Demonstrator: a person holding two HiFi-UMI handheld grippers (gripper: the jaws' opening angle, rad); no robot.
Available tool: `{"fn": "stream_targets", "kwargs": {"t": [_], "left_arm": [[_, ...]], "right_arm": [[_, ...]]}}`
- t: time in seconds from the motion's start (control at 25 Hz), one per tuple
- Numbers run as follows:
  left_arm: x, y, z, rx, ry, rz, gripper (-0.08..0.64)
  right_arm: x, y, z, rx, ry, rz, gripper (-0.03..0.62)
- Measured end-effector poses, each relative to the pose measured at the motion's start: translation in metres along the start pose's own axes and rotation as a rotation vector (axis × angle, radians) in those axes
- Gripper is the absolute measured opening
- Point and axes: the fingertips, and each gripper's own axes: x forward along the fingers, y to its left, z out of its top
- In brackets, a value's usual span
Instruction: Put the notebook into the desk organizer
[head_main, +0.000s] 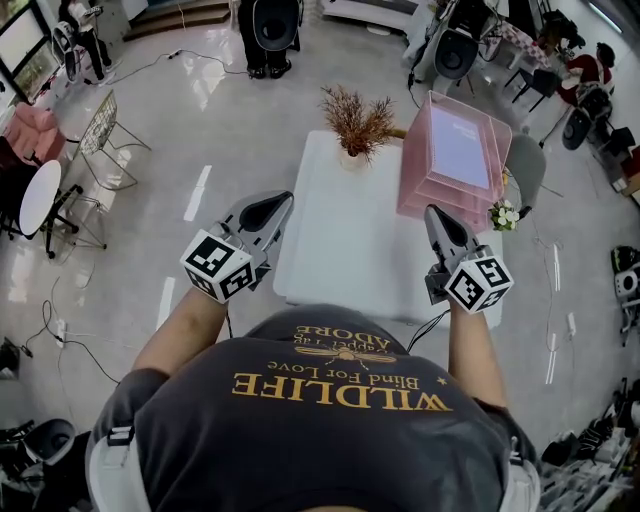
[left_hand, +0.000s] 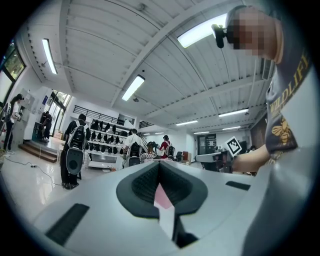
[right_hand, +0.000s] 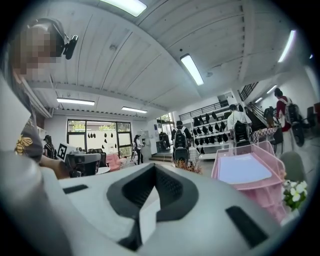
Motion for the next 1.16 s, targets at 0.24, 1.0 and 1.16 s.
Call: {"fn": "stream_targets", "kwargs": {"t": [0.24,1.0,1.16], "left_arm": [[0.0015,-0.0003,0.0002,-0.005,-0.007,-0.004,0.0],[-0.0048,-0.0029,0.0051,0.005,-0.007,-0.006,0.0],[-0.0054,-0.0033,0.0059,0.007,-0.007,-0.009,0.0]], "right_arm": [[0.0008,-0.0033,0.0008,-0.016,0.004,-0.014,-0.002],[-0.0012,-0.0009,0.0059,-0.047,0.012,-0.011,-0.002],[-0.0016,-0.0009,0.0067,-0.05,0.013,-0.015,-0.002]]}}
